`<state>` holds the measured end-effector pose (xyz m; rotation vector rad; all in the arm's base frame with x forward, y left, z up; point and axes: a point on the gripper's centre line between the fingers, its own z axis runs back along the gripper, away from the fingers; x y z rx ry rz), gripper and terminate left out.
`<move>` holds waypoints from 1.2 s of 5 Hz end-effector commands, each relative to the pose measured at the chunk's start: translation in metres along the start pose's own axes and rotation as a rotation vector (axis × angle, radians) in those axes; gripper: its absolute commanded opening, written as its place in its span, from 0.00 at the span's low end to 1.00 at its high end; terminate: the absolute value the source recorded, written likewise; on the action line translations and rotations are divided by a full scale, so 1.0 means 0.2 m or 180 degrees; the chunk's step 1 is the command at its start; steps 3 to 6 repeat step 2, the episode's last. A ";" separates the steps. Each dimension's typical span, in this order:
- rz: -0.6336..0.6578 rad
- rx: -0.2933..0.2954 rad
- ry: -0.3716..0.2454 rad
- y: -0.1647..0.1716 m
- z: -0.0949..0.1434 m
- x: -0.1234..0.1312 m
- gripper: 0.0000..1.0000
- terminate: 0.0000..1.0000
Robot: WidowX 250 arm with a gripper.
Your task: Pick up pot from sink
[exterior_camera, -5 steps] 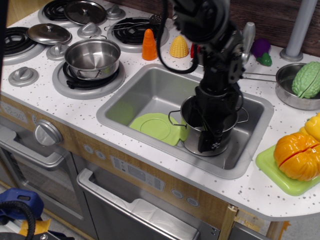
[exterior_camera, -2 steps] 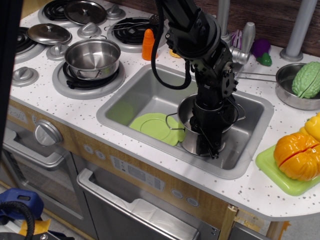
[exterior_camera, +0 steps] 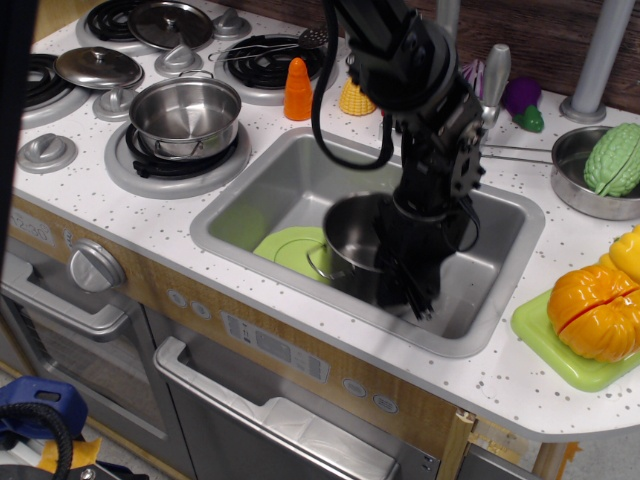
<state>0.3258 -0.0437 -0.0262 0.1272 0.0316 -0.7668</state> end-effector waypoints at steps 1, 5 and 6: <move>0.0036 0.0315 0.0008 0.12 0.41 0.07 0.00 0.00; 0.0036 0.0308 0.0117 0.12 0.55 0.08 0.00 1.00; 0.0036 0.0308 0.0117 0.12 0.55 0.08 0.00 1.00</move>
